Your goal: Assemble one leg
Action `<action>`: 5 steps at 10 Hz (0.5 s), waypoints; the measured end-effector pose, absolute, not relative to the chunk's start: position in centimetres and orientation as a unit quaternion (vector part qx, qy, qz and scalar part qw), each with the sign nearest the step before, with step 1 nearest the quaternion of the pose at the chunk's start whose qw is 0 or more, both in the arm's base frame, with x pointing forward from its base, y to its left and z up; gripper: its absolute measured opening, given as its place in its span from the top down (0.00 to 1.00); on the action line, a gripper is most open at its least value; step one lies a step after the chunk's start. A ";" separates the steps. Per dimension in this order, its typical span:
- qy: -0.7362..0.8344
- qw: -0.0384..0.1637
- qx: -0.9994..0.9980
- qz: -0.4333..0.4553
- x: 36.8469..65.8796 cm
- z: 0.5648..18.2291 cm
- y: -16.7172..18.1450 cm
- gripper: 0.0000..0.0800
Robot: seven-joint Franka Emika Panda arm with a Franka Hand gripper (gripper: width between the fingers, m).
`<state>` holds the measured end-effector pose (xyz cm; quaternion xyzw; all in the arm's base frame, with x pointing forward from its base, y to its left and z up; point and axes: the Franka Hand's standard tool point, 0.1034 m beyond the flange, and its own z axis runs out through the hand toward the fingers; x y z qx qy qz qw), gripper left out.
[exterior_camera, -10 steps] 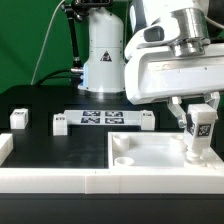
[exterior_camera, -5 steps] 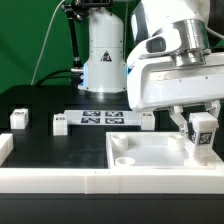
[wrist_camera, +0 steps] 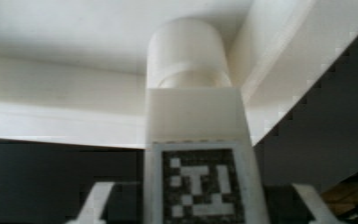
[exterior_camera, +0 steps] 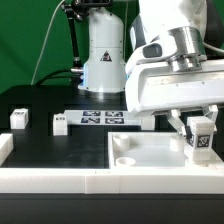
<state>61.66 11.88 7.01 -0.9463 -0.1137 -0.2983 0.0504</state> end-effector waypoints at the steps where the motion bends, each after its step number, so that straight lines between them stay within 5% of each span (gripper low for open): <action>1: -0.114 0.051 -0.948 -0.293 61.7 7.0 11.9 0.62; 2: -0.114 0.051 -0.949 -0.290 61.5 6.8 11.9 0.62; 3: -0.114 0.051 -0.949 -0.290 61.5 6.8 11.9 0.41; 4: -0.114 0.051 -0.949 -0.289 61.5 6.8 11.9 0.41; 5: -0.115 0.051 -0.949 -0.289 61.5 6.7 11.9 0.23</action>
Offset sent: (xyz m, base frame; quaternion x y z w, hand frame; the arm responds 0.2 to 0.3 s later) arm 0.0000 0.0000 0.0000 0.0000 0.0000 0.0000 1.0000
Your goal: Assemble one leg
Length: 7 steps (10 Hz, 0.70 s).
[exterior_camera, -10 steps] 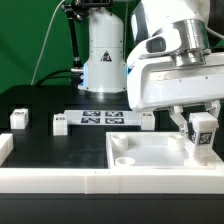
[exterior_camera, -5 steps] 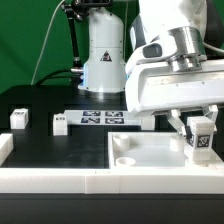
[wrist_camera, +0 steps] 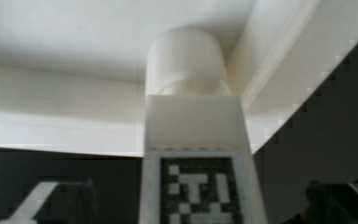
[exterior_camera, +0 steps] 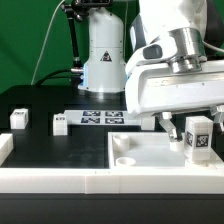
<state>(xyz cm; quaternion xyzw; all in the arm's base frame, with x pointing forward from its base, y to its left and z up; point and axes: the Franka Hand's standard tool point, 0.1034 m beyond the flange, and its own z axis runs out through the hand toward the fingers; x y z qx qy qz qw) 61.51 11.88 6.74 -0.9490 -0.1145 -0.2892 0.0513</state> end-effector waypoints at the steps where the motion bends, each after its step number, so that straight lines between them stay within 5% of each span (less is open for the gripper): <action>1: -0.115 0.051 -0.949 -0.289 61.5 6.7 11.9 0.20; 7: -0.115 0.053 -0.953 -0.274 61.4 6.6 11.9 0.19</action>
Offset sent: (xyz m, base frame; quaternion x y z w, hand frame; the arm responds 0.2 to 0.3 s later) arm 0.0000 0.0000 0.0000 0.0000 0.0000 0.0000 1.0000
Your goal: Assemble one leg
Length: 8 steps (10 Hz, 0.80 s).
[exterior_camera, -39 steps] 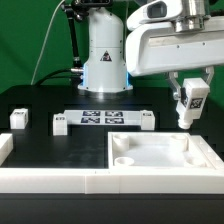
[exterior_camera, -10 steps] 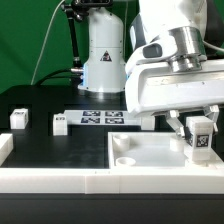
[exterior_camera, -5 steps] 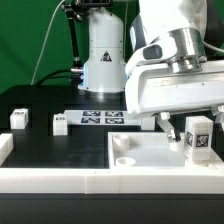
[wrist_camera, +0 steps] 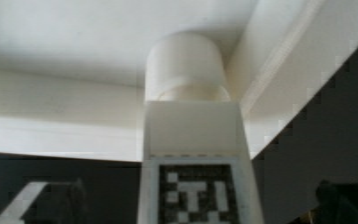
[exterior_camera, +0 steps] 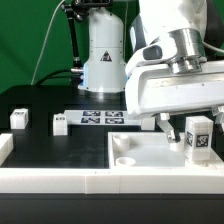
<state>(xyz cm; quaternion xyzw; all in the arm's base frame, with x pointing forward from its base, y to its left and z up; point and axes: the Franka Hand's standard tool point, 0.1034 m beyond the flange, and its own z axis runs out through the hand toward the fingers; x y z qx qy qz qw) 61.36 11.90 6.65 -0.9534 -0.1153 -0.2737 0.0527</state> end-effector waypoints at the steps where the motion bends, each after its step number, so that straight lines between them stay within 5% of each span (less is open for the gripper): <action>1: -0.114 0.052 -0.955 -0.270 61.7 7.7 11.7 0.19; 8: -0.125 0.082 -0.989 0.002 62.5 9.3 11.8 0.19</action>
Offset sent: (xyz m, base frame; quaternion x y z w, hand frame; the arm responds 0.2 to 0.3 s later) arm 0.0173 -0.0163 0.0087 -0.0146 -0.2418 0.0020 0.9702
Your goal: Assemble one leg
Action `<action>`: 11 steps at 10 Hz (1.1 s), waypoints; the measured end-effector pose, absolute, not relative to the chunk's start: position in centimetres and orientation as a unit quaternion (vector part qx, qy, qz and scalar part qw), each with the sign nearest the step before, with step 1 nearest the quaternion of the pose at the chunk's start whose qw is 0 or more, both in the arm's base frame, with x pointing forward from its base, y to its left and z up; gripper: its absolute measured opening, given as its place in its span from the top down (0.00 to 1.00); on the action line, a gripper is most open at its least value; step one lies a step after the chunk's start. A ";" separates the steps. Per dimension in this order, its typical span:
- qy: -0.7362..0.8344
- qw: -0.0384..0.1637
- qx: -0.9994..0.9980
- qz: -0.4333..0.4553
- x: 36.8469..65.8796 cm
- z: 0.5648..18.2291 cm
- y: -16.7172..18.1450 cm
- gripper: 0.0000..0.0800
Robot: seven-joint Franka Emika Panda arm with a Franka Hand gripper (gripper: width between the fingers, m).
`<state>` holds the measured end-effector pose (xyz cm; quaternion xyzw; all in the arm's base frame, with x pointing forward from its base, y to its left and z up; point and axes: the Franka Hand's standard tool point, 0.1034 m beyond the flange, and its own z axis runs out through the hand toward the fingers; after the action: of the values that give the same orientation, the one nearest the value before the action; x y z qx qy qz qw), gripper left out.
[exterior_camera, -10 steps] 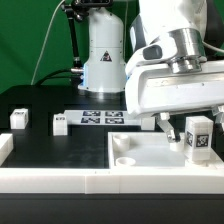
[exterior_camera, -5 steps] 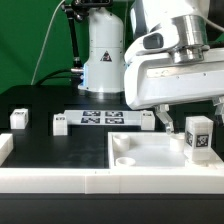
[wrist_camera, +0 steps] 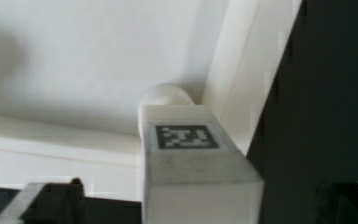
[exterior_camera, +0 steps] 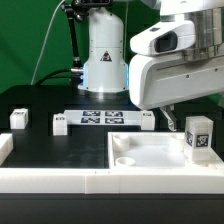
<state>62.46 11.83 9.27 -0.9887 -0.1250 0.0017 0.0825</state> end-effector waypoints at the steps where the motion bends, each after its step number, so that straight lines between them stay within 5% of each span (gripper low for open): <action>1: -0.123 0.082 -0.989 -0.008 62.8 9.2 11.9 0.19; 2: -0.123 0.082 -0.989 -0.007 62.7 9.1 11.9 0.36; 3: -0.123 0.082 -0.989 -0.008 62.7 9.1 11.9 0.36; 5: -0.123 0.082 -0.989 -0.008 62.8 9.1 11.8 0.63; 11: 0.045 0.083 -0.995 -0.007 62.9 9.1 11.7 0.63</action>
Offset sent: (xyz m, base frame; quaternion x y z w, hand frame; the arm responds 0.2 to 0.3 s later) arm 0.0000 0.0000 0.0000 0.0000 0.0000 0.0000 1.0000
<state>62.91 11.65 9.05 -0.9955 0.0453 -0.0069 0.0832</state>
